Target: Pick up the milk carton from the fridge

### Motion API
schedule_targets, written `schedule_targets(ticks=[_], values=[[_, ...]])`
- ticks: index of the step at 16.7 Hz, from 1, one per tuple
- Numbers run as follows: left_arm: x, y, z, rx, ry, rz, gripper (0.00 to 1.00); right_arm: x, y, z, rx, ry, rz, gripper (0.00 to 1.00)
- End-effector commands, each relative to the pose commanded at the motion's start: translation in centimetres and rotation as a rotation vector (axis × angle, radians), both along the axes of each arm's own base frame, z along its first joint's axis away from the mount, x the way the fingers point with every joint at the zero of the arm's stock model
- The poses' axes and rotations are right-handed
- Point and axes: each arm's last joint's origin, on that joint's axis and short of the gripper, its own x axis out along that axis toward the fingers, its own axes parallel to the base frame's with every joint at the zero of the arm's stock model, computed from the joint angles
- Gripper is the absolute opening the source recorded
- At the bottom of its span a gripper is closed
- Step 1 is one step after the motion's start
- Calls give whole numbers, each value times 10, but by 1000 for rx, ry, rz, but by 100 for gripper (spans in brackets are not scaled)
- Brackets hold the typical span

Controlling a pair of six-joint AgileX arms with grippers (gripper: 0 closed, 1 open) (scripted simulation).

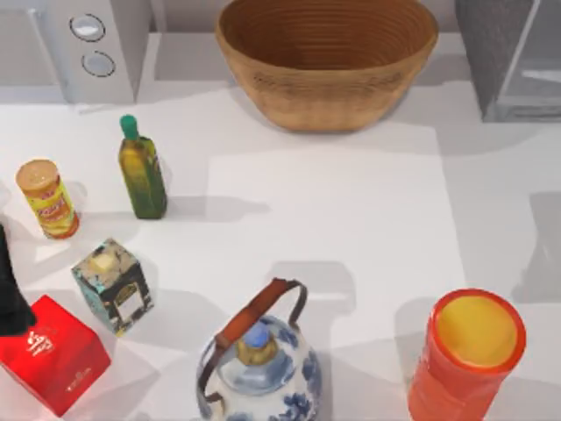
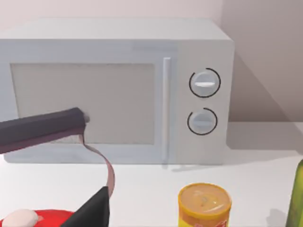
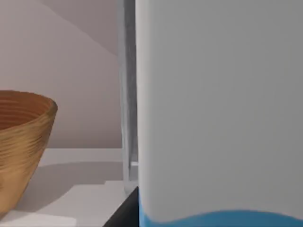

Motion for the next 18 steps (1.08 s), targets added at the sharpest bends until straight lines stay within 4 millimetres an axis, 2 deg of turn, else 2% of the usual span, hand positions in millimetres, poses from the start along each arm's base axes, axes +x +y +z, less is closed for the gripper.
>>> schedule_targets(ticks=[4, 7, 13, 18], values=[[0, 0, 0, 0, 0, 0, 100, -16, 3, -27, 0, 12, 1, 0], [0, 0, 0, 0, 0, 0, 100, -18, 4, -35, -1, 16, 2, 0], [0, 0, 0, 0, 0, 0, 100, -18, 4, -33, 0, 15, 9, 0], [0, 0, 0, 0, 0, 0, 100, -5, 8, -19, -8, -20, 133, 0]])
